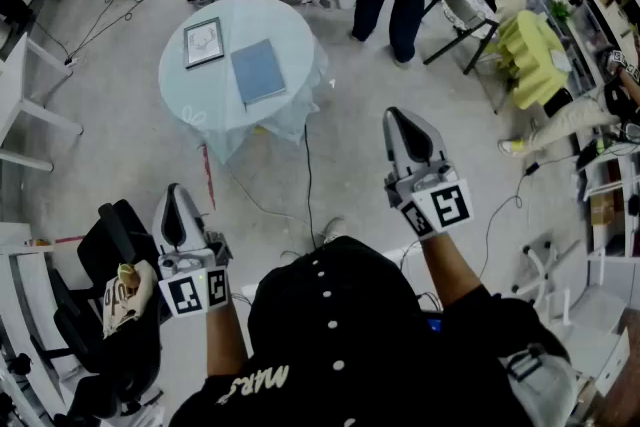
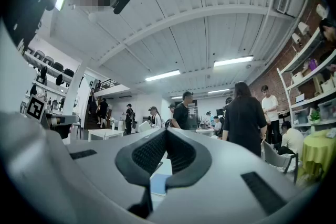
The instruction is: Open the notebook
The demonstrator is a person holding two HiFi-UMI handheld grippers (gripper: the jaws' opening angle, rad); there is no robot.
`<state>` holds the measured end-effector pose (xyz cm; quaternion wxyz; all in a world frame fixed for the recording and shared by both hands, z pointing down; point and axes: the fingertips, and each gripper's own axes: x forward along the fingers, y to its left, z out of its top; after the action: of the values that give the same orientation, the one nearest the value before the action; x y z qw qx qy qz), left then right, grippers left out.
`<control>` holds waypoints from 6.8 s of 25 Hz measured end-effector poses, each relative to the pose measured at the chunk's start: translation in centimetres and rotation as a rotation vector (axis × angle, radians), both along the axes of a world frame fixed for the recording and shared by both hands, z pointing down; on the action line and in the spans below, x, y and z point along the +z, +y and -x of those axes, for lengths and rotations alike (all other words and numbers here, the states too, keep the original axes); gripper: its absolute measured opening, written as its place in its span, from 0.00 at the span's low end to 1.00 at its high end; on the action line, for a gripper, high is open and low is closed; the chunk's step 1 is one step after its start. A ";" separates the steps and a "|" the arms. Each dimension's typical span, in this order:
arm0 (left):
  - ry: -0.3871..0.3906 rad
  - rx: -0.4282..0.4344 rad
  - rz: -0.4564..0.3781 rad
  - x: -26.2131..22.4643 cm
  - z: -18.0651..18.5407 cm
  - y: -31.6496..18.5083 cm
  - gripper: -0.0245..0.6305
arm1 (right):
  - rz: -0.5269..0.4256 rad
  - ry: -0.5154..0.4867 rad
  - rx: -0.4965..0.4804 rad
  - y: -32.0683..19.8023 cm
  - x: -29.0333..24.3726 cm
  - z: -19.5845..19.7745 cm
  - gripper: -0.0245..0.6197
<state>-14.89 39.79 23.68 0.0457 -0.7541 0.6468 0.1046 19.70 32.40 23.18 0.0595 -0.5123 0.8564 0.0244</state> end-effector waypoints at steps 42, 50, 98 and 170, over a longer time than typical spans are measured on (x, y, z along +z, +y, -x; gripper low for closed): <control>-0.137 -0.133 0.132 2.8 -4.3 -4.7 0.54 | 0.045 -0.040 -0.077 -5.4 3.0 -3.6 0.04; -0.159 -0.112 0.148 3.9 -4.0 -8.1 0.54 | 0.051 -0.030 -0.076 -8.7 3.8 -2.6 0.04; -0.355 0.260 0.330 11.1 -5.2 -44.2 0.54 | 0.150 0.051 0.058 -39.1 6.2 2.5 0.04; -0.443 0.522 0.685 40.1 -15.2 -41.6 0.07 | 0.504 0.117 -0.128 -41.3 26.0 5.1 0.04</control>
<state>0.35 -1.86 63.79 -0.0965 -0.8670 0.4078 -0.2696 14.60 -8.87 49.16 -0.1183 -0.4532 0.8682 -0.1641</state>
